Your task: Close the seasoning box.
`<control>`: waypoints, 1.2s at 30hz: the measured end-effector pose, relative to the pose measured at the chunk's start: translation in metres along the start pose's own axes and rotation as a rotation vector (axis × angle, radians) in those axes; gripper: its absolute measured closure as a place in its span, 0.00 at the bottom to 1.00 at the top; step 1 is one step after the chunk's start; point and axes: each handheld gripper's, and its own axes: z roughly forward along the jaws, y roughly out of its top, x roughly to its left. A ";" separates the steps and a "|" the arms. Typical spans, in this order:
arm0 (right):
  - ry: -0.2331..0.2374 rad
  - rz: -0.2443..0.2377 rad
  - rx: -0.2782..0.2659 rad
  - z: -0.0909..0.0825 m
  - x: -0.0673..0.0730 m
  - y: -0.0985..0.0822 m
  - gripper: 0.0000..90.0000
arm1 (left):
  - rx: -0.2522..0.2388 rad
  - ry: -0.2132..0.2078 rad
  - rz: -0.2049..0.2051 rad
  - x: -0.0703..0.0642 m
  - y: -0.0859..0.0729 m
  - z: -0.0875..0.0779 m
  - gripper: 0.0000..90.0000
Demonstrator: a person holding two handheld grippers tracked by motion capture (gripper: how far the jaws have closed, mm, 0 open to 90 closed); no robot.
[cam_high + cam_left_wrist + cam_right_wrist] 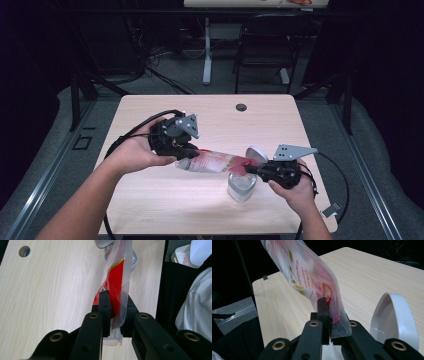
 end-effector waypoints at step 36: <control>-0.007 -0.004 0.008 -0.002 0.000 0.001 0.99 | -0.005 -0.003 0.005 0.000 0.004 -0.002 0.92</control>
